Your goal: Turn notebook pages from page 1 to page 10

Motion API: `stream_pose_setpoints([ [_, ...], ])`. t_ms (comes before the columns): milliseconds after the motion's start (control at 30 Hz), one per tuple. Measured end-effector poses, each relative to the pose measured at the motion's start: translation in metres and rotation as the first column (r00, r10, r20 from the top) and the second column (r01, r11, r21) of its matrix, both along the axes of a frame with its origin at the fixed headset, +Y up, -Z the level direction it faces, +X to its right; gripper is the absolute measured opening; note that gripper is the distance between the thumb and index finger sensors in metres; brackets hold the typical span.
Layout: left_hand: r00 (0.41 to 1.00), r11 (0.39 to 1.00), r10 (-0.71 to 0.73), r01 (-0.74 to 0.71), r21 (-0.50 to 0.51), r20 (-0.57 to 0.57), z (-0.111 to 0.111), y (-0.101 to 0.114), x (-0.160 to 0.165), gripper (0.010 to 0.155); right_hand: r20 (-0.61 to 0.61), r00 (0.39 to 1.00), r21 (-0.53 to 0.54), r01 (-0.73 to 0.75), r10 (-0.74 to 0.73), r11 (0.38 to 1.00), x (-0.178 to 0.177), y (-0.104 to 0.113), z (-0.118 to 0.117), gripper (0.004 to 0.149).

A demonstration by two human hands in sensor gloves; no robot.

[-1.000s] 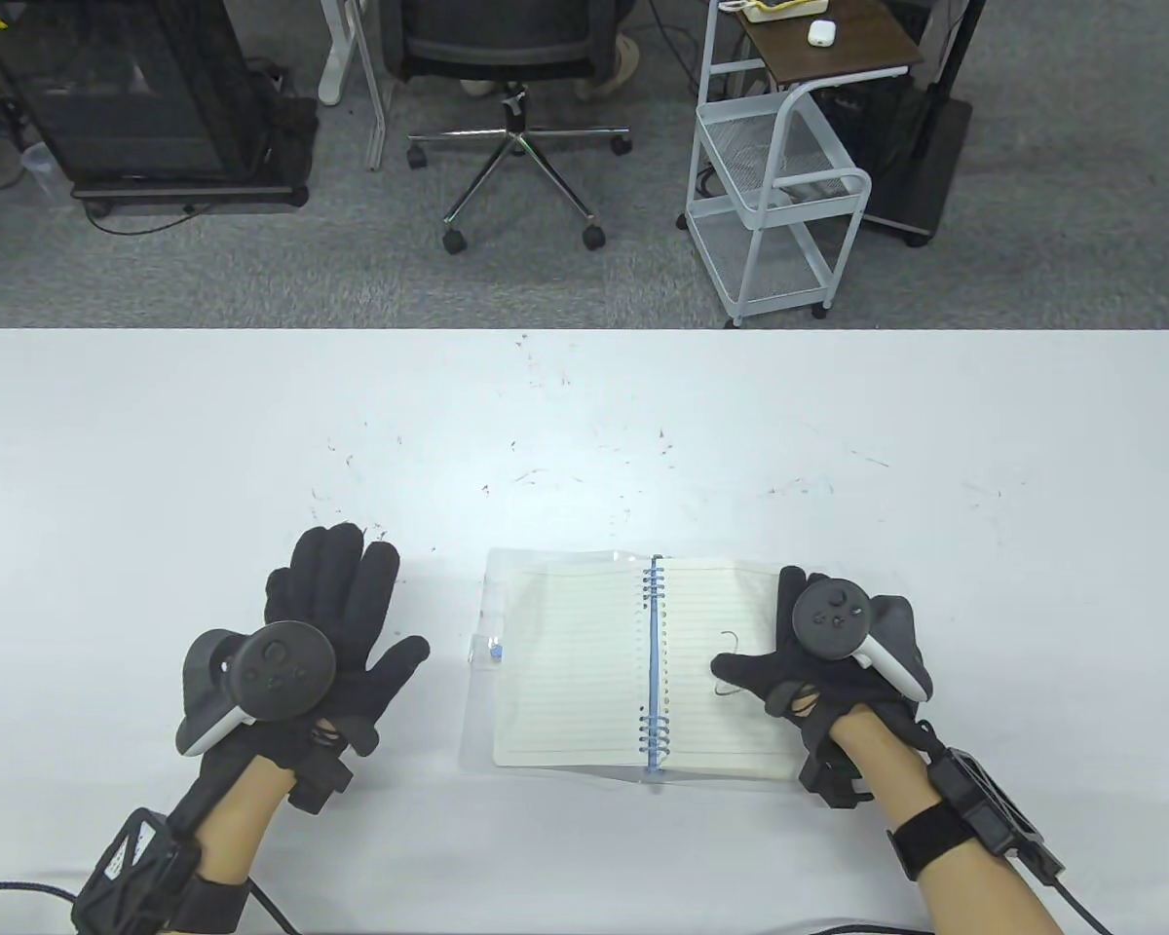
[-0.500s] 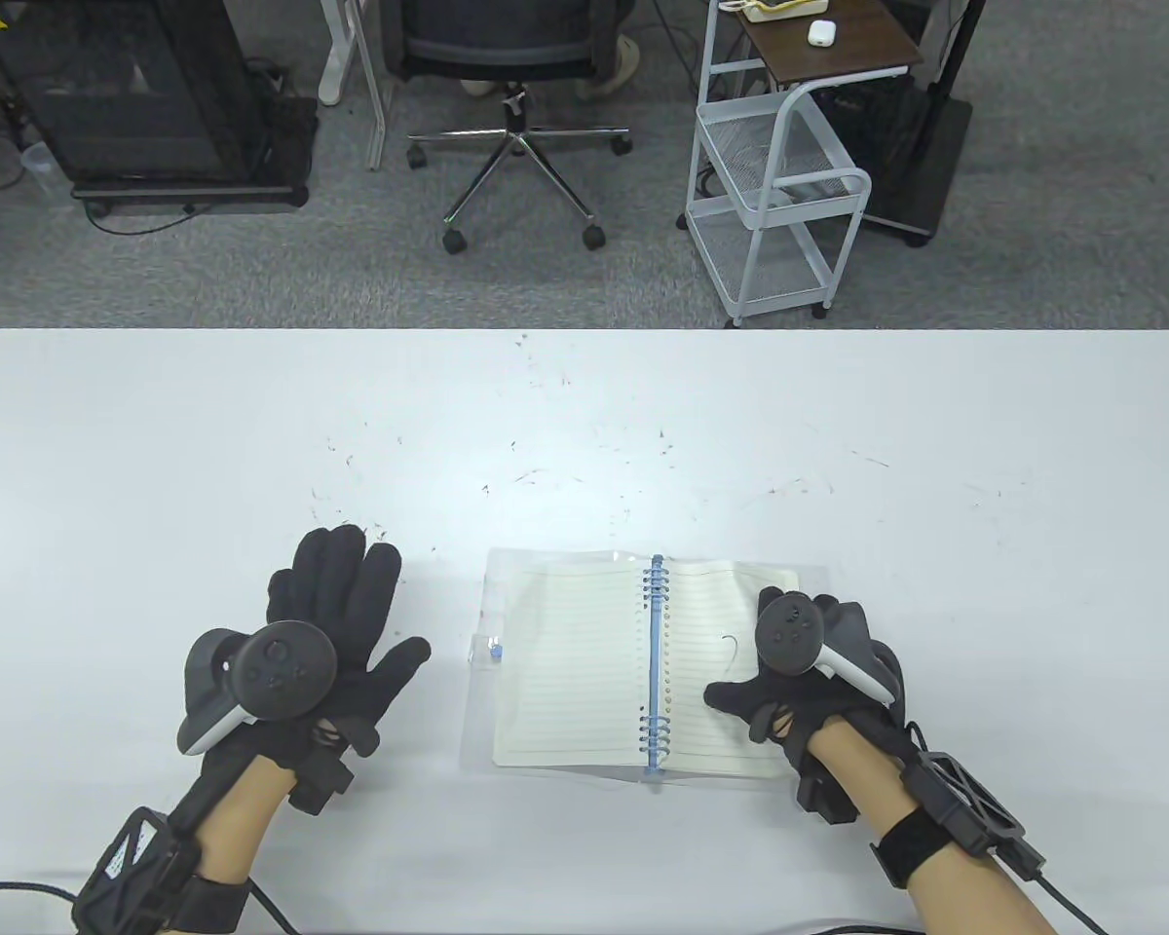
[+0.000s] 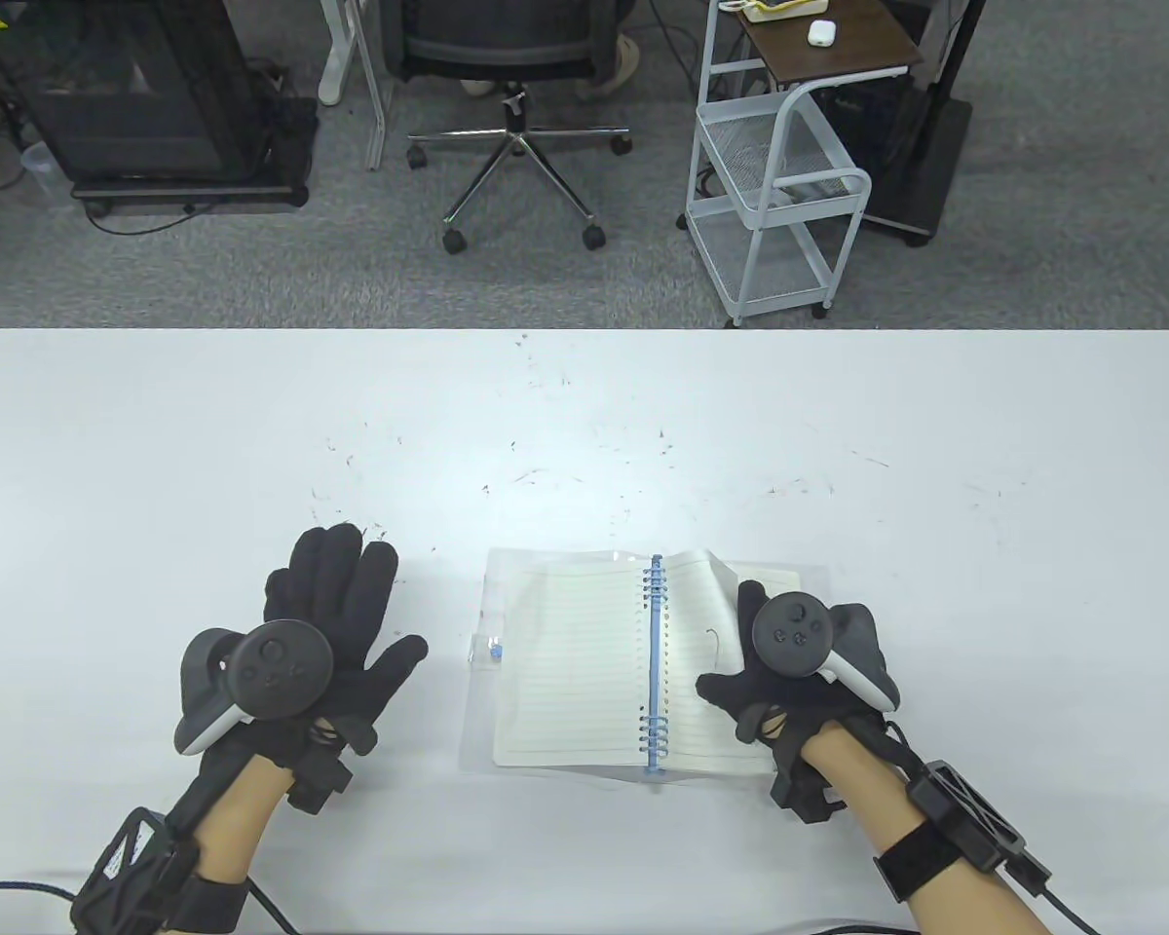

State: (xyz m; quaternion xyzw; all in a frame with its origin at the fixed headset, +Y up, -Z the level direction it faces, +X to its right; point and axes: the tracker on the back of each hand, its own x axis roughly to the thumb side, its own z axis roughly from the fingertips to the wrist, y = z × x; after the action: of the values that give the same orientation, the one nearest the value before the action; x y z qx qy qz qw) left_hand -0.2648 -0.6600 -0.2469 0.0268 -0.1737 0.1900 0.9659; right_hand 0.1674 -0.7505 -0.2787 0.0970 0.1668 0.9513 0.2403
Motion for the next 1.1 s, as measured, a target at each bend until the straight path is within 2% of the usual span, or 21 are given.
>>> stream_pose_setpoints([
  [133,1.0,1.0,0.004,-0.004,-0.002,-0.001,0.0,0.0,-0.001,0.087,0.091,0.982,-0.017,0.165,-0.163,0.986,0.011,0.011,0.001,0.099],
  [267,1.0,1.0,0.008,-0.008,-0.001,-0.002,0.0,0.0,-0.001,0.087,0.232,0.916,0.019,0.332,-0.327,0.943,0.03,0.022,0.002,0.098],
  [400,1.0,1.0,0.014,-0.014,-0.001,-0.003,0.0,0.0,-0.002,0.087,0.378,0.787,0.108,0.486,-0.488,0.868,0.051,0.029,0.003,0.097],
  [467,1.0,1.0,0.014,-0.014,-0.001,-0.004,0.0,0.0,-0.002,0.087,0.438,0.689,0.111,0.595,-0.577,0.796,0.059,0.027,0.004,0.095],
  [533,1.0,1.0,0.016,-0.016,-0.003,-0.007,-0.001,0.0,-0.003,0.087,0.486,0.626,0.087,0.66,-0.61,0.746,0.062,0.023,0.006,0.091],
  [567,1.0,1.0,0.017,-0.017,-0.004,-0.008,-0.001,0.0,-0.003,0.087,0.489,0.629,0.067,0.664,-0.605,0.745,0.063,0.022,0.006,0.089],
  [633,1.0,1.0,0.019,-0.019,-0.008,-0.012,-0.001,0.0,-0.004,0.088,0.453,0.694,-0.007,0.63,-0.559,0.777,0.062,0.02,0.007,0.083],
  [733,1.0,1.0,0.023,-0.023,-0.01,-0.015,-0.001,0.0,-0.004,0.087,0.425,0.723,-0.056,0.621,-0.544,0.782,0.058,0.02,0.008,0.078],
  [900,0.999,1.0,0.031,-0.031,-0.002,-0.014,-0.001,0.002,-0.006,0.087,0.406,0.717,-0.02,0.628,-0.567,0.778,0.045,0.026,0.003,0.068],
  [1100,0.999,0.999,0.037,-0.037,0.009,-0.013,0.0,0.005,-0.008,0.087,0.323,0.737,0.003,0.627,-0.594,0.779,0.021,0.04,-0.006,0.066],
])
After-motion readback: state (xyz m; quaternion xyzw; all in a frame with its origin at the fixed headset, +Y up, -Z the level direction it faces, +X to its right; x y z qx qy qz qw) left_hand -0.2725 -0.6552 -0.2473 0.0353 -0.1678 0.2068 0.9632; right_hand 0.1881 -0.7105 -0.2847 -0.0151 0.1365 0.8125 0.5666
